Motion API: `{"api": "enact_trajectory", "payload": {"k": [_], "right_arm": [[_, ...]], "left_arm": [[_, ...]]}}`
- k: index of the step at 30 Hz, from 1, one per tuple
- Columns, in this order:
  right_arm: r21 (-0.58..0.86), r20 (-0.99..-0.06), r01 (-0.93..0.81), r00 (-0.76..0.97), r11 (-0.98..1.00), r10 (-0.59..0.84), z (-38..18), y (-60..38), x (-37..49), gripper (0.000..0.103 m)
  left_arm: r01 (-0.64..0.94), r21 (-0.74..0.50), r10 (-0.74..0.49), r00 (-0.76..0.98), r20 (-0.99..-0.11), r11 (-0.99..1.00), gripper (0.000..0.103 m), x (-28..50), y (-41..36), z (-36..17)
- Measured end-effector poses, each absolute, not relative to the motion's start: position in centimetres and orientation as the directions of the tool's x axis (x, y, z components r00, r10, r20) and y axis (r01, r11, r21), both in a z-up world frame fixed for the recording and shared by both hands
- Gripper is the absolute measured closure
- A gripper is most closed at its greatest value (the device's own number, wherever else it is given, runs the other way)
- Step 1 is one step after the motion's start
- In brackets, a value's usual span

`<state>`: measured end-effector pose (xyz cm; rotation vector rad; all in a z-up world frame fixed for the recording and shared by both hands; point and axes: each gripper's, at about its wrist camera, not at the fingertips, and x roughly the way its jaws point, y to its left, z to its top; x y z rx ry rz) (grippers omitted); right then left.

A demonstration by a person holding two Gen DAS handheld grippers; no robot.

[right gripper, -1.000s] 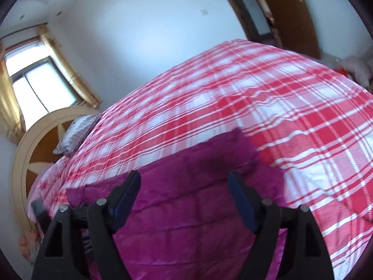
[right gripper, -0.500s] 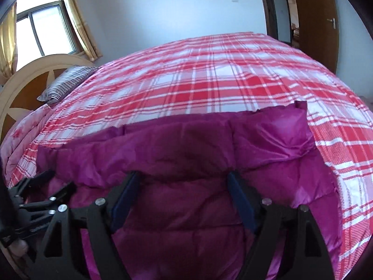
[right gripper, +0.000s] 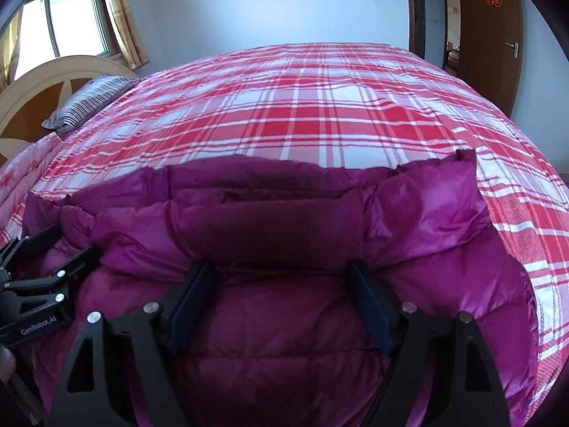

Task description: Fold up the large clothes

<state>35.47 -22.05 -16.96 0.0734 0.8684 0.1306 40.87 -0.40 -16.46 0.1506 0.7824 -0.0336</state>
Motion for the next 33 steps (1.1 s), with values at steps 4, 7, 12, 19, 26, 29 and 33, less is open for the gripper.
{"api": "enact_trajectory", "payload": {"k": [4,7,12,19,26,29,33], "right_arm": [[0.12,-0.768,-0.079,0.625,0.99,0.142,-17.3,-22.2,35.6,0.021],[0.115,-0.772,-0.075,0.62,0.99,0.137,-17.4,-22.2,35.7,0.021],[0.12,-0.773,-0.073,0.619,0.99,0.139,-17.5,-22.2,35.7,0.021],[0.123,-0.773,-0.073,0.618,0.99,0.141,-17.5,-22.3,35.9,0.02],[0.123,-0.774,-0.072,0.617,0.99,0.142,-17.5,-22.2,36.0,0.02],[0.127,-0.777,-0.071,0.613,0.989,0.144,-17.7,-22.3,36.1,0.019],[0.129,-0.779,-0.069,0.611,0.989,0.144,-17.8,-22.3,36.3,0.018]], "left_arm": [[0.079,0.136,0.043,0.698,-0.715,0.988,0.007,41.1,-0.6,-16.9],[0.079,0.134,0.042,0.694,-0.719,0.988,0.006,41.2,-0.5,-17.1],[0.077,0.132,0.042,0.692,-0.721,0.988,0.006,41.2,-0.4,-17.2],[0.077,0.13,0.041,0.692,-0.721,0.989,0.005,41.2,-0.3,-17.3],[0.073,0.127,0.042,0.687,-0.726,0.989,0.003,41.4,-0.2,-17.4],[0.071,0.11,0.032,0.68,-0.732,0.991,0.003,41.6,0.1,-17.5],[0.069,0.106,0.031,0.677,-0.736,0.992,0.002,41.7,0.2,-17.5]]}}
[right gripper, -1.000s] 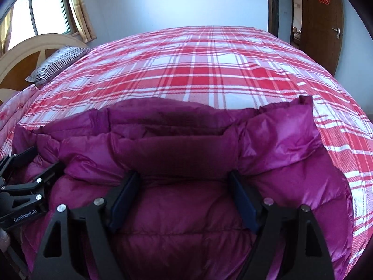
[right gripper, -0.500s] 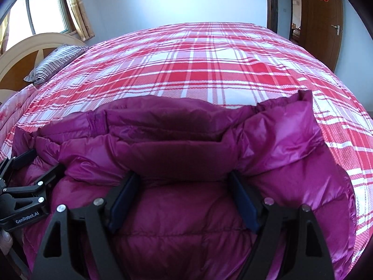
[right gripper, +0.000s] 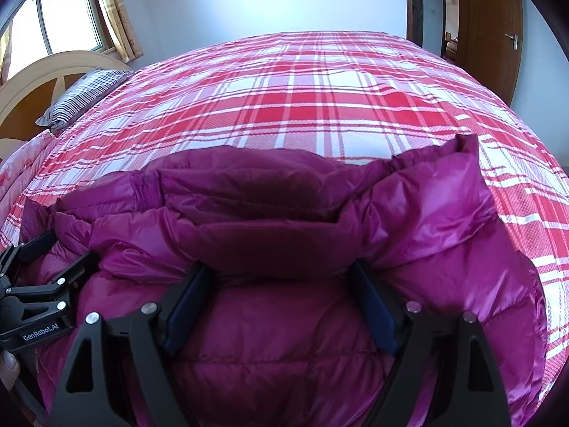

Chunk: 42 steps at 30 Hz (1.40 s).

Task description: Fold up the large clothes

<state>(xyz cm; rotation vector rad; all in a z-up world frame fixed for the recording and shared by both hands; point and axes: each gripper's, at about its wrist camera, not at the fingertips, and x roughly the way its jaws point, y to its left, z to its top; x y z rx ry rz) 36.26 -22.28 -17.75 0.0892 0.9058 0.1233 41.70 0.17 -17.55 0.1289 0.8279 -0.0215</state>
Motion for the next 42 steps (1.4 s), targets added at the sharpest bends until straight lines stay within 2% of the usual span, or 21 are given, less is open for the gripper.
{"api": "enact_trajectory", "payload": {"k": [22,23,25,26,27,29,32,35,36,37,39,40,42], "right_arm": [[0.112,-0.78,-0.069,0.612,0.991,0.131,-17.8,-22.1,36.3,0.018],[0.103,-0.779,-0.071,0.615,0.992,0.125,-17.6,-22.0,36.2,0.023],[0.076,-0.768,-0.097,0.63,0.992,0.121,-16.9,-21.6,35.7,0.043],[0.076,-0.758,-0.108,0.639,0.991,0.128,-16.4,-21.6,35.4,0.061],[0.097,-0.751,-0.115,0.643,0.989,0.149,-15.8,-21.8,35.2,0.072],[0.133,-0.726,-0.12,0.664,0.984,0.179,-14.5,-22.1,35.1,0.085],[0.154,-0.684,-0.132,0.701,0.979,0.202,-12.1,-21.8,35.2,0.089],[0.132,-0.684,-0.117,0.708,0.984,0.176,-11.7,-21.3,36.3,0.089],[0.116,-0.696,-0.105,0.701,0.988,0.156,-12.2,-21.2,36.9,0.085],[0.076,-0.708,-0.075,0.698,0.994,0.107,-13.0,-21.2,37.7,0.079],[0.019,-0.717,-0.042,0.696,0.999,0.042,-14.8,-21.3,38.7,0.041],[0.026,-0.747,-0.035,0.663,0.999,0.043,-16.2,-21.5,39.5,0.038],[0.078,-0.768,-0.022,0.637,0.997,0.074,-17.2,-22.3,40.2,0.04]], "left_arm": [[0.069,0.128,0.046,0.687,-0.725,0.989,0.002,41.5,0.0,-17.2],[0.076,0.137,0.046,0.693,-0.72,0.988,0.002,41.3,-0.2,-16.9],[0.095,0.112,0.01,0.718,-0.696,0.989,0.002,40.7,-0.2,-15.6],[0.098,0.087,-0.013,0.733,-0.68,0.991,0.002,40.4,-0.1,-14.7],[0.102,0.067,-0.031,0.744,-0.668,0.993,0.002,40.3,0.0,-13.9],[0.111,0.064,-0.042,0.755,-0.654,0.992,0.002,40.5,-0.3,-12.9],[0.104,0.111,-0.009,0.768,-0.64,0.988,0.002,41.6,-0.6,-12.3],[0.041,0.187,0.088,0.771,-0.631,0.982,0.002,43.1,0.0,-13.3],[0.025,0.191,0.106,0.759,-0.642,0.981,0.002,43.8,0.3,-13.9],[0.016,0.17,0.104,0.735,-0.67,0.985,0.002,44.7,1.0,-14.9],[0.004,0.08,0.054,0.702,-0.71,0.997,0.002,45.9,2.4,-15.8],[-0.005,0.049,0.039,0.696,-0.717,0.999,0.001,46.2,2.8,-16.0],[-0.012,0.019,0.022,0.673,-0.739,1.0,0.001,46.8,3.1,-16.7]]}}
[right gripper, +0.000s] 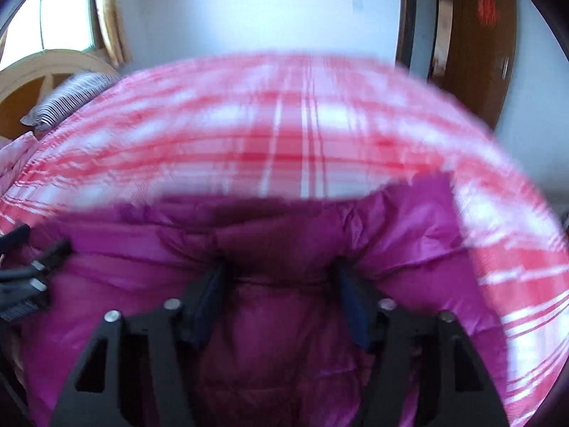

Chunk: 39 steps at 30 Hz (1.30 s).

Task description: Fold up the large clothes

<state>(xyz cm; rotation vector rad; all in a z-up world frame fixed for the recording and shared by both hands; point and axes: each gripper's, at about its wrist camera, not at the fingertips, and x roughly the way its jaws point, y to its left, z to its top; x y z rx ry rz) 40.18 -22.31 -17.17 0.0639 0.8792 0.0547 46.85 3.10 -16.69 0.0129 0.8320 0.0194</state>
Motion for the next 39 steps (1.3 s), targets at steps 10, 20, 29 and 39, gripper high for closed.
{"api": "enact_trajectory", "payload": {"k": [10,20,29,39], "right_arm": [[0.025,-0.789,-0.025,0.613,0.999,0.035,-17.9,-21.7,40.7,0.044],[-0.009,-0.794,-0.026,0.608,1.0,0.009,-18.1,-21.3,41.0,0.043],[-0.032,-0.794,-0.025,0.608,0.999,-0.01,-18.2,-20.9,41.1,0.043],[-0.059,-0.792,-0.023,0.61,0.998,-0.033,-18.2,-20.8,41.2,0.043]], "left_arm": [[-0.006,0.072,0.059,0.653,-0.755,0.997,0.001,47.2,2.2,-17.5],[-0.004,0.08,0.063,0.649,-0.759,0.997,0.001,47.4,2.2,-17.7],[-0.003,0.088,0.069,0.648,-0.758,0.996,0.001,47.4,2.1,-17.8],[-0.003,0.098,0.076,0.651,-0.755,0.995,0.001,47.4,2.0,-17.8]]}}
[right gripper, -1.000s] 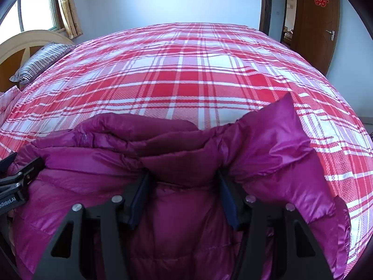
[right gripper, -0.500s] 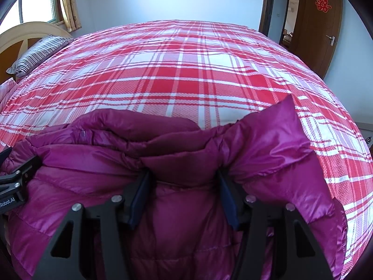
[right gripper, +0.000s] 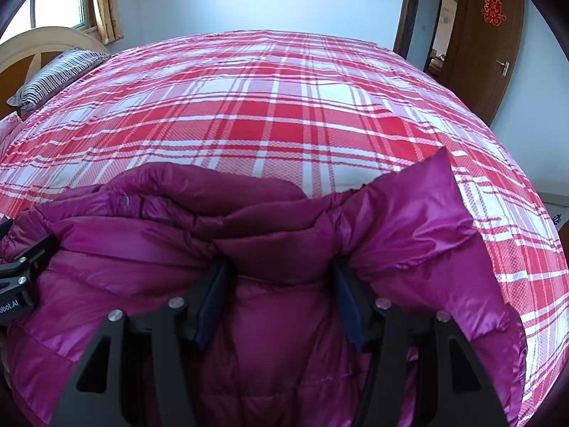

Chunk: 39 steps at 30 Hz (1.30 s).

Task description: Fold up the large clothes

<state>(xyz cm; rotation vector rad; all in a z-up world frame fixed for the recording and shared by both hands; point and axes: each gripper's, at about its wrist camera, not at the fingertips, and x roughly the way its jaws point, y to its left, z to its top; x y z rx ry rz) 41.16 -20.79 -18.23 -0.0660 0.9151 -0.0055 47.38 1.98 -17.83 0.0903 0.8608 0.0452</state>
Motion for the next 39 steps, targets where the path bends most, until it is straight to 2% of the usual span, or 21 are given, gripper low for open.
{"api": "enact_trajectory", "payload": {"k": [5,7,9,10,15,29,34,39], "right_arm": [[-0.028,-0.791,0.002,0.611,1.0,-0.024,-16.9,-21.2,40.4,0.041],[0.009,-0.775,0.059,0.631,0.998,-0.03,-15.7,-21.5,39.2,0.034],[0.027,-0.759,0.084,0.651,0.996,-0.034,-14.6,-21.1,38.0,0.023],[0.015,-0.752,0.075,0.658,0.997,-0.038,-14.1,-20.4,37.5,0.022],[-0.049,-0.767,0.022,0.639,0.999,-0.052,-15.5,-18.0,37.3,0.022],[-0.064,-0.772,0.04,0.631,0.997,-0.074,-17.9,-18.2,37.8,0.016],[-0.069,-0.769,0.038,0.634,0.997,-0.077,-18.0,-18.2,37.7,0.015],[-0.069,-0.767,0.039,0.637,0.997,-0.078,-18.0,-18.1,37.7,0.015]], "left_arm": [[-0.003,0.122,0.094,0.657,-0.748,0.993,0.001,47.3,1.6,-17.9],[-0.003,0.121,0.094,0.657,-0.748,0.993,0.001,47.3,1.6,-17.9],[-0.003,0.123,0.094,0.658,-0.747,0.992,0.001,47.3,1.6,-17.9],[-0.003,0.122,0.094,0.658,-0.747,0.992,0.001,47.3,1.6,-17.8],[-0.003,0.121,0.093,0.659,-0.746,0.993,0.001,47.3,1.6,-17.8],[0.008,0.104,0.074,0.645,-0.76,0.995,0.001,47.4,1.7,-17.7],[0.044,0.006,-0.023,0.634,-0.773,0.999,0.001,45.8,3.9,-15.4],[0.109,-0.089,-0.14,0.701,-0.699,0.99,0.001,38.8,10.7,-10.3]]}}
